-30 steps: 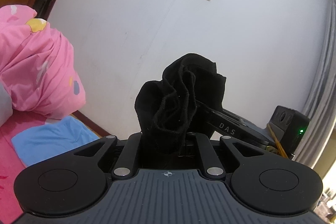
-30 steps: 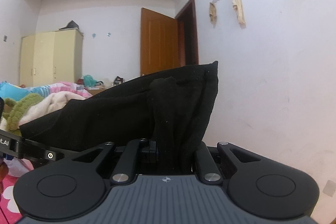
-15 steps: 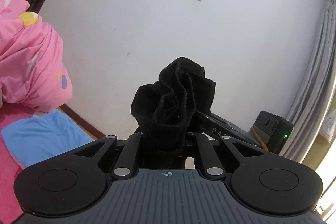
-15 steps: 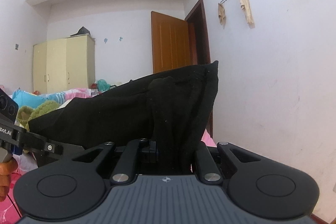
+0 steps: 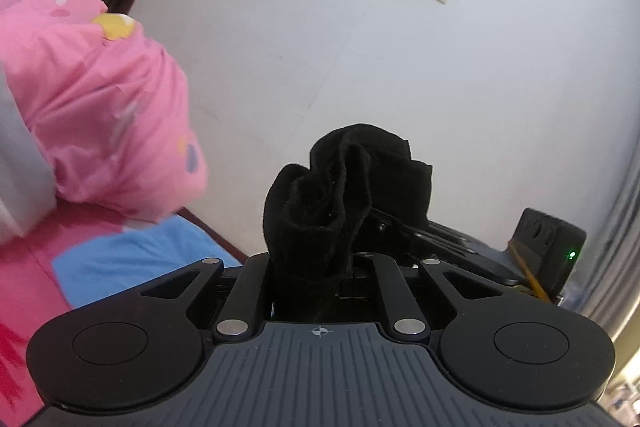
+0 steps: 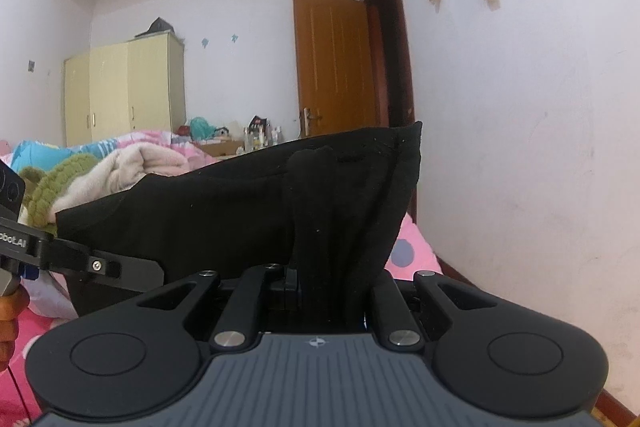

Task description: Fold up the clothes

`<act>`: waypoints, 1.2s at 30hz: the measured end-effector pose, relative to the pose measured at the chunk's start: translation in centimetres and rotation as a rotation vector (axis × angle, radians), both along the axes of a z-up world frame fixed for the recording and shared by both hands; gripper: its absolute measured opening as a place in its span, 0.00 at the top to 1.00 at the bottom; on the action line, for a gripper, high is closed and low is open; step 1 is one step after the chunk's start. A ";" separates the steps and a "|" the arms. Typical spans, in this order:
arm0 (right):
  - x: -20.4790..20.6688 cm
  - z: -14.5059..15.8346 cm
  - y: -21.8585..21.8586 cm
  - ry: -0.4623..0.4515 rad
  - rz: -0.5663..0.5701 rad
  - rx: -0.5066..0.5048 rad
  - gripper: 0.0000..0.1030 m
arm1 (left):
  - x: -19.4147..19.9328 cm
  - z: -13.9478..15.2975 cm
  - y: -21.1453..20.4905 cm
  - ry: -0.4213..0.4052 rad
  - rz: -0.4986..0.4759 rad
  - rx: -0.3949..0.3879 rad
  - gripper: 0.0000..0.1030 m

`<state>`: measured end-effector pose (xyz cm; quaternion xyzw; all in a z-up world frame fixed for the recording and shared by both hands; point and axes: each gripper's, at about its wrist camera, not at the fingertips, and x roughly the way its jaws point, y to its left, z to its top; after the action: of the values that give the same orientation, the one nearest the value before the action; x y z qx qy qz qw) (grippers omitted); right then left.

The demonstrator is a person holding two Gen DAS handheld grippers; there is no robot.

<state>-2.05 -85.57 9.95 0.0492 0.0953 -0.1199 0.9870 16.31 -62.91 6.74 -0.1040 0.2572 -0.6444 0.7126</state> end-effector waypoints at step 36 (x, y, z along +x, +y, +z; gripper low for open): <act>18.2 -11.2 -8.8 0.265 -0.040 0.333 0.88 | 15.1 -16.0 -2.5 0.302 0.252 0.000 0.93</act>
<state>16.11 -94.33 -1.26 0.1974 0.2416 -0.1277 0.9415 31.44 -65.38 -9.31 -0.2311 0.3462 -0.5270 0.7410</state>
